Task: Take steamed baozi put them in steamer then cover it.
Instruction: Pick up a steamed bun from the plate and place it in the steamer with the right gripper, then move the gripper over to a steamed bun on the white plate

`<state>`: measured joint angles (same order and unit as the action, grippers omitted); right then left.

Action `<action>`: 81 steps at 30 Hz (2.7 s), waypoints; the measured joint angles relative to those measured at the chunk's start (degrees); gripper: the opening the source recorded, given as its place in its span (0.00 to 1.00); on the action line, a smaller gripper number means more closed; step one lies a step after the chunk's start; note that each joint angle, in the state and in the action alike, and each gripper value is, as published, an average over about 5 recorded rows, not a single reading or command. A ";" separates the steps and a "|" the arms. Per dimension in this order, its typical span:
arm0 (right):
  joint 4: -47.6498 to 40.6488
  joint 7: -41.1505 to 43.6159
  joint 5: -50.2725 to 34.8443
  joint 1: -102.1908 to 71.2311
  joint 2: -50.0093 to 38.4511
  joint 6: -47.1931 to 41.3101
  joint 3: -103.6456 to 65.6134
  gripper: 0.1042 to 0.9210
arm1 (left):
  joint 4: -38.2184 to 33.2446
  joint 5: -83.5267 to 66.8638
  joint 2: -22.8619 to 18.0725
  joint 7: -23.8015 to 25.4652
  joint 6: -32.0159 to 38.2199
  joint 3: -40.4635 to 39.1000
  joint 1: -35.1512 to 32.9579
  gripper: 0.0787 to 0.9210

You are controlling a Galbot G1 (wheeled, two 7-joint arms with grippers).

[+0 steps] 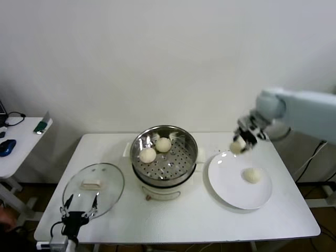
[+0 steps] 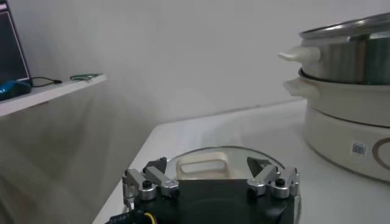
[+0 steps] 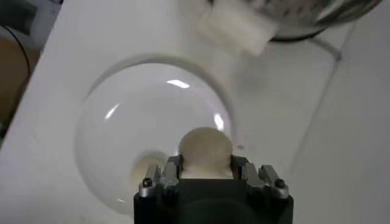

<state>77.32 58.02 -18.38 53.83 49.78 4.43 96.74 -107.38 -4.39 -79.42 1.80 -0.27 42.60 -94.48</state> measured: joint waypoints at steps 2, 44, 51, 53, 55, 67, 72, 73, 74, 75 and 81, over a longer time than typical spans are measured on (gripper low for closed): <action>1.11 0.02 0.28 2.15 2.07 2.68 -0.81 0.54 | -0.28 0.07 0.00 0.02 -0.08 0.00 -0.04 0.88; 5.10 -8.19 25.45 -15.12 25.75 17.75 -7.31 0.58 | -1.59 -0.45 -0.83 -0.09 0.11 1.91 -1.22 0.88; 4.25 -8.47 25.59 -15.57 26.21 17.65 -7.79 0.80 | -1.64 -0.45 -0.85 -0.10 0.14 1.94 -1.24 0.88; 4.19 -8.29 25.16 -15.42 26.10 17.76 -8.04 0.85 | -1.66 -0.46 -0.85 -0.11 0.15 1.96 -1.26 0.88; 4.23 -7.82 24.42 -14.97 25.84 17.94 -8.24 0.87 | -1.69 -0.46 -0.87 -0.11 0.15 1.98 -1.27 0.88; 1.80 -1.28 9.20 -5.96 18.80 14.52 -5.18 0.88 | -1.83 -0.30 -1.01 -0.07 0.10 1.47 -1.06 0.88; -0.14 0.96 -0.31 -1.30 12.61 9.48 -0.40 0.88 | -1.59 -0.25 -0.97 0.01 0.02 1.27 -0.60 0.88; -0.49 1.24 -1.74 -0.65 11.23 8.45 0.60 0.88 | -1.50 -0.25 -0.94 0.02 0.01 1.25 -0.52 0.88; -0.80 1.46 -3.00 -0.09 9.76 7.39 1.62 0.88 | -1.39 -0.25 -0.90 0.03 -0.01 1.23 -0.42 0.88; -1.05 1.60 -4.08 0.34 8.25 6.31 2.61 0.88 | -1.29 -0.25 -0.87 0.04 -0.02 1.22 -0.31 0.88; -1.58 1.44 -7.43 0.47 -1.07 -0.33 6.80 0.88 | -0.57 -0.15 -0.88 0.10 -0.08 0.98 0.23 0.88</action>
<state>75.75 59.46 -25.80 54.30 48.71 4.10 103.54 -107.94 -4.54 -80.29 1.89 -0.35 43.58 -94.25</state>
